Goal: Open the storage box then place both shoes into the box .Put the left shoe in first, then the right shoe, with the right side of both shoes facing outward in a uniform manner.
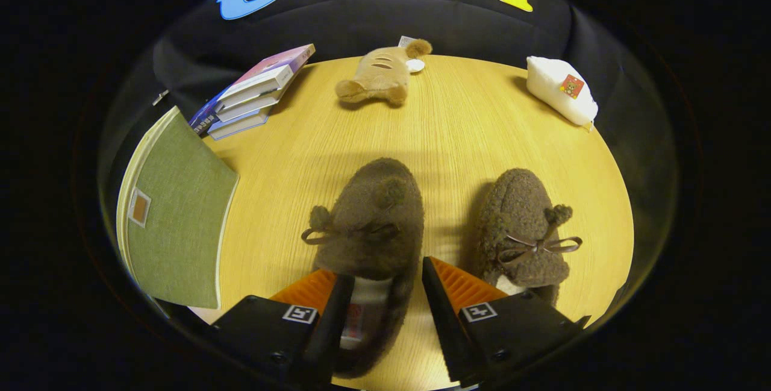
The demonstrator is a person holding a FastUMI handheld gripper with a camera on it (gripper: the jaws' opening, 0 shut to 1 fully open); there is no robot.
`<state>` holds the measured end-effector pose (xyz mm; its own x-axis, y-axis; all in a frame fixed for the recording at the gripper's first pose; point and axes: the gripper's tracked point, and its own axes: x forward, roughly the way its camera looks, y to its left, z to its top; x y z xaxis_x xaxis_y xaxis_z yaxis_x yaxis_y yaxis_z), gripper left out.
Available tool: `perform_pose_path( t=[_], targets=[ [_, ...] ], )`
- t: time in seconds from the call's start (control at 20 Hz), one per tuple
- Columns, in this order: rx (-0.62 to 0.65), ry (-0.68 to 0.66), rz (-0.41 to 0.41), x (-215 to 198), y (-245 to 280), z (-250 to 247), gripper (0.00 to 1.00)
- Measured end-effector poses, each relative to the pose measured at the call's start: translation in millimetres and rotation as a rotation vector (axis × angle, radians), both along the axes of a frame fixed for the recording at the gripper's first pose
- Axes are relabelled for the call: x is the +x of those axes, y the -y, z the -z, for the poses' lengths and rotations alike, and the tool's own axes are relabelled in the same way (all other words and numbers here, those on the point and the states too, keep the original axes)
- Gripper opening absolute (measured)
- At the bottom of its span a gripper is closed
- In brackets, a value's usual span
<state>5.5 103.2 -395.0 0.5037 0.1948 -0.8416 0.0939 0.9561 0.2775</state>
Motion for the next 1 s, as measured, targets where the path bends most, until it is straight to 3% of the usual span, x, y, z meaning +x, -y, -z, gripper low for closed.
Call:
perform_pose_path(
  t=[0.05,0.1,0.25,0.55,1.0],
  targets=[
    [-0.001,-0.009,0.007,1,0,2,0.57],
    [-0.009,-0.013,0.023,2,1,5,0.52],
    [-0.052,-0.037,0.073,-3,16,4,0.07],
    [-0.045,-0.017,0.074,-15,18,-20,0.05],
    [0.097,0.043,0.097,-14,-18,-127,0.05]
  ],
)
